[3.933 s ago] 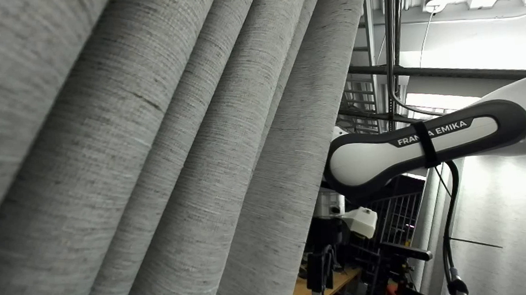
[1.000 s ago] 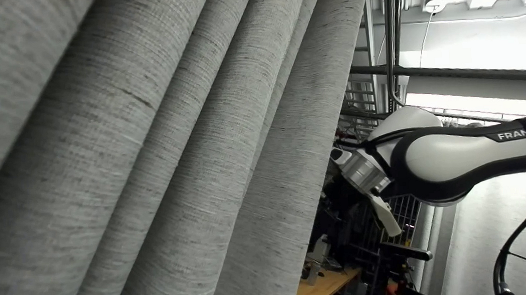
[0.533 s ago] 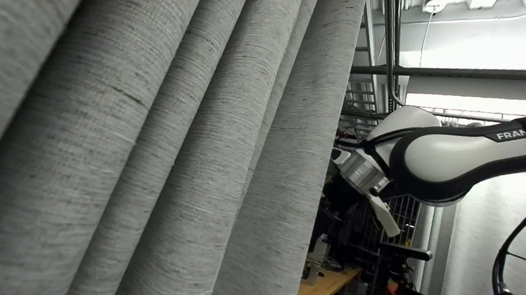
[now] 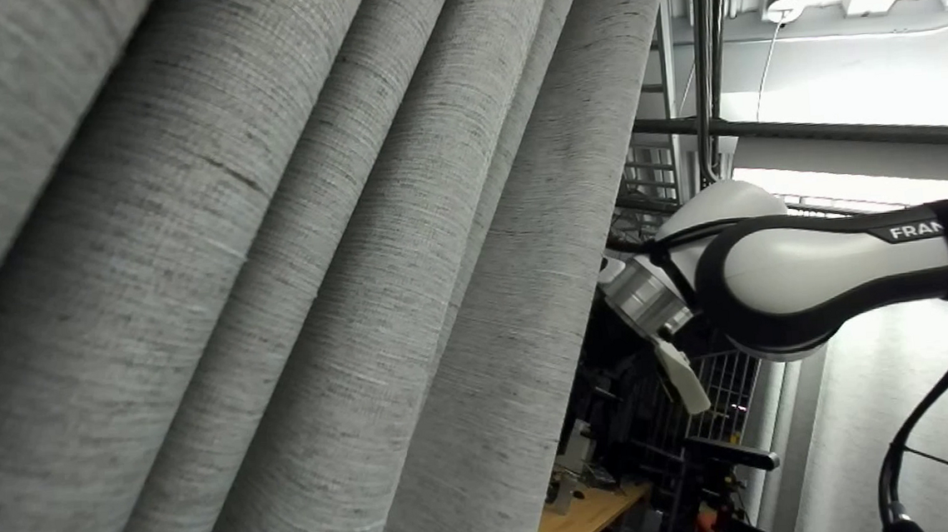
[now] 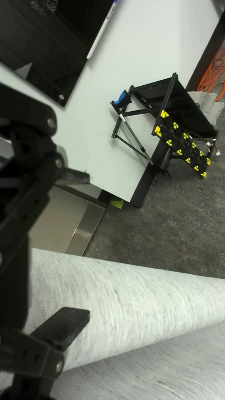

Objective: Pull the curtain to the right

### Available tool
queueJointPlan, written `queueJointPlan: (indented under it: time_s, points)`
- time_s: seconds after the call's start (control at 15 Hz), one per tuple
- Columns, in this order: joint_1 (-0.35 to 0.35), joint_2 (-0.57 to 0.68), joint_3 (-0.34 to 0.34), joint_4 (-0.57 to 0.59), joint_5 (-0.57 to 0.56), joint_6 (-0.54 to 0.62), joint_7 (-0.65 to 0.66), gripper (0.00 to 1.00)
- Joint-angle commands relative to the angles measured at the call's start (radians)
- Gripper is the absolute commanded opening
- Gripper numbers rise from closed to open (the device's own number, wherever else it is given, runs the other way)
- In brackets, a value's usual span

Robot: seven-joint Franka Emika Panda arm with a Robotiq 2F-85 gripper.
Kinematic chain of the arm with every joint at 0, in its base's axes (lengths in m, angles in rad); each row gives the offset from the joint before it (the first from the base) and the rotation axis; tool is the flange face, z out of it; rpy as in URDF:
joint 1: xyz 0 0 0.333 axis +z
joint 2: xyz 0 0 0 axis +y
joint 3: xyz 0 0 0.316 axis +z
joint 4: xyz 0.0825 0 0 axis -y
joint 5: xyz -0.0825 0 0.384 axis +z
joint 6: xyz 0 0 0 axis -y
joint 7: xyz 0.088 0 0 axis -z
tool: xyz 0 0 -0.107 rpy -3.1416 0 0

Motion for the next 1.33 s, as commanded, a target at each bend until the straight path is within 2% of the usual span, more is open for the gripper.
queueJointPlan:
  time_s: [0.0, 0.47, 0.73, 0.93, 1.27]
  points:
    - [0.084, 0.042, -0.034, 0.063, 0.065, 0.045, -0.077, 1.00]
    - [0.200, 0.048, -0.098, 0.141, 0.252, 0.065, -0.182, 1.00]
    - [0.246, 0.014, -0.141, 0.141, 0.358, 0.016, -0.287, 1.00]
    - [0.250, -0.001, -0.144, 0.119, 0.402, -0.030, -0.351, 1.00]
    - [0.222, -0.027, -0.125, 0.087, 0.411, -0.113, -0.415, 1.00]
